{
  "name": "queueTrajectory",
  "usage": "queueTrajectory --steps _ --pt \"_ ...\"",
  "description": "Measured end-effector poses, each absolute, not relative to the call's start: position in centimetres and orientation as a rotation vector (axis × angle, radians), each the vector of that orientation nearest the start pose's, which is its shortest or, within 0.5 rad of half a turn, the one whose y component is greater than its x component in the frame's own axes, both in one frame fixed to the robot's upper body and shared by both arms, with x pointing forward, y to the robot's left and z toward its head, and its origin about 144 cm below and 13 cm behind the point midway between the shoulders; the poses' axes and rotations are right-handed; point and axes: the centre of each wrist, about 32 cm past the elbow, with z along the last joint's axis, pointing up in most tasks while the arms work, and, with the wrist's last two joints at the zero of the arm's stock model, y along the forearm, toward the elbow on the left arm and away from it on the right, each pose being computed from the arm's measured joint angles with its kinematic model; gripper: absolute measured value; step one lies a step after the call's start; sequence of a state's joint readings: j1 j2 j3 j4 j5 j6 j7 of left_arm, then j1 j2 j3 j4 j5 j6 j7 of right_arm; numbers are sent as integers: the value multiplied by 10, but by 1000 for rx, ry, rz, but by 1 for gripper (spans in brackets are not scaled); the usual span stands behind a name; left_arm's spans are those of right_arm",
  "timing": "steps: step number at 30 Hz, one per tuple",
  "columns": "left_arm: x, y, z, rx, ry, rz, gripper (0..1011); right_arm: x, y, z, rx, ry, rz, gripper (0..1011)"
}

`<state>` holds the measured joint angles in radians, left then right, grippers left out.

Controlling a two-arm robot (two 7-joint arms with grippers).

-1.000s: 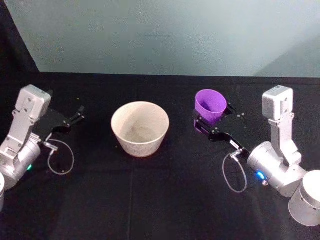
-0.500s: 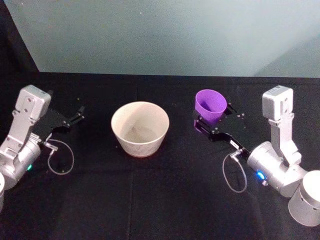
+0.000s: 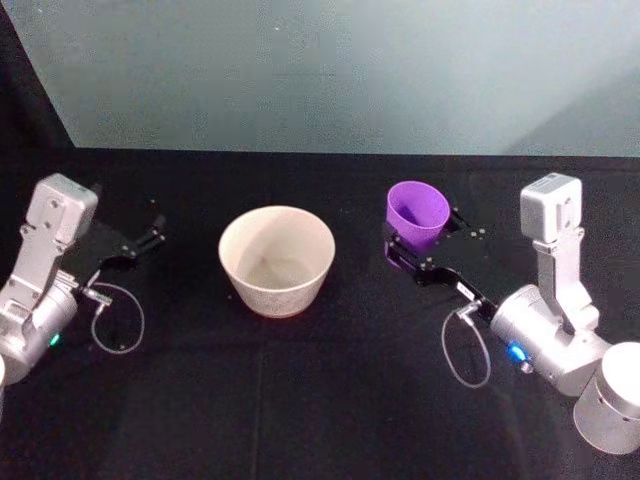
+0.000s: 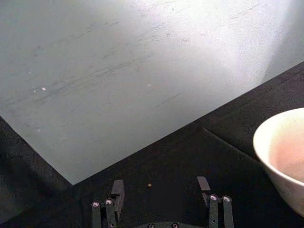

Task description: Pick up the cup and pour the mung beans from the cup into the bowl.

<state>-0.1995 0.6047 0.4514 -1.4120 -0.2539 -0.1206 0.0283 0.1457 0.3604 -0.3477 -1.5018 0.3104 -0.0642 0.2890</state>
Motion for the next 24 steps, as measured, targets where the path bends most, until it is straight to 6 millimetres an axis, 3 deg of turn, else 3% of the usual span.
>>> queueTrajectory --steps 24 --pt "489 310 1140 304 -285 1248 1000 484 -236 1150 -43 -70 -978 724"
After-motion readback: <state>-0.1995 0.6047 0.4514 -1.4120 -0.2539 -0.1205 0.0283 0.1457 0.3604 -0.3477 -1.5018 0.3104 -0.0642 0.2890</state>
